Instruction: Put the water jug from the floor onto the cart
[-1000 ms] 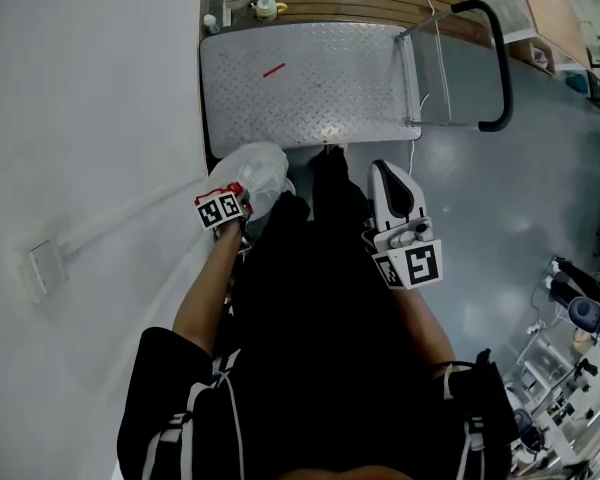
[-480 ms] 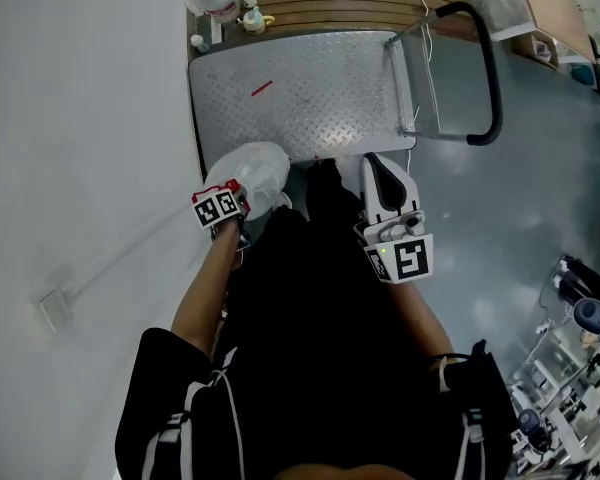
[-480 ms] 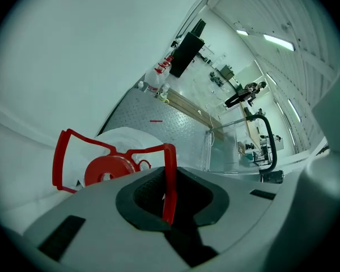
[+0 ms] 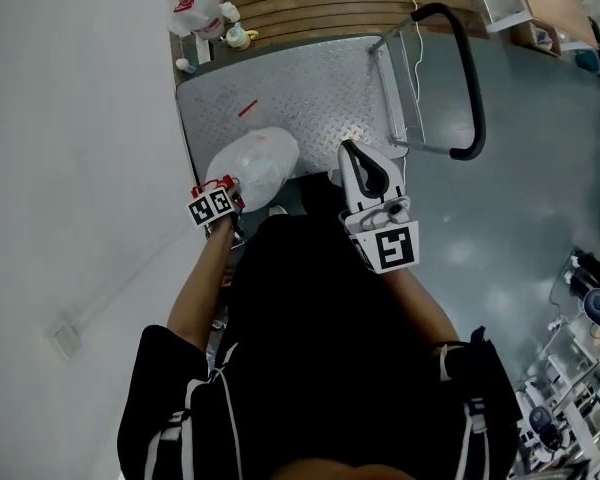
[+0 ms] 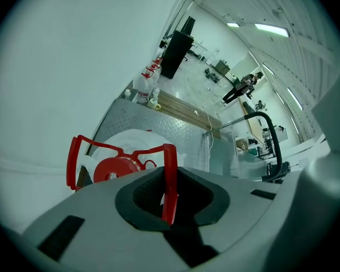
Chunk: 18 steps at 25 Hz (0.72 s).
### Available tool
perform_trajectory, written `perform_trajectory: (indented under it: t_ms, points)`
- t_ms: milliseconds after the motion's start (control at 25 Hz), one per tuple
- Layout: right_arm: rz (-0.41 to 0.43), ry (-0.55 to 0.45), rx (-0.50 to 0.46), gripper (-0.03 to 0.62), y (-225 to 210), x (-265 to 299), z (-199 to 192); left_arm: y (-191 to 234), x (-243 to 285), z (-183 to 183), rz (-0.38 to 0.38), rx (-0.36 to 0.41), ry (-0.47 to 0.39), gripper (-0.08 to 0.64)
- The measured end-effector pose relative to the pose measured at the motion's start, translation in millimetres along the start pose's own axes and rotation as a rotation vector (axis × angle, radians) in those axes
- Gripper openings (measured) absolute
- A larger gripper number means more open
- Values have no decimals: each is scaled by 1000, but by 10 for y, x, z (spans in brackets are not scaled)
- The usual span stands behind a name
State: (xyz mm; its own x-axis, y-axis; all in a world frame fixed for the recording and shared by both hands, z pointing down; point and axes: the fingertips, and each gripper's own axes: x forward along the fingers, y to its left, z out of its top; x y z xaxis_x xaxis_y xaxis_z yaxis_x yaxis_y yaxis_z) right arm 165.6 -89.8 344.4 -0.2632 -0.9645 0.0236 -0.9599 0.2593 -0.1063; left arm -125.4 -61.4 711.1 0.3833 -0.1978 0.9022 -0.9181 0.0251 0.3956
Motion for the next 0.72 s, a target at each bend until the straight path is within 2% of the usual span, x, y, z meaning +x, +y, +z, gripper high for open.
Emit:
perform_trajectory:
  t_ms: [200, 400, 560, 720]
  points:
    - [-6, 13, 16, 18, -439, 96, 16, -411, 177, 327, -2, 34, -25, 66]
    - [27, -5, 21, 18, -461, 203, 38, -675, 279, 591, -19, 62, -28, 66]
    - [40, 11, 36, 18, -514, 201, -11, -842, 425, 742, -22, 49, -41, 66]
    - [10, 29, 44, 18, -628, 101, -139, -910, 605, 832, -37, 24, -47, 66]
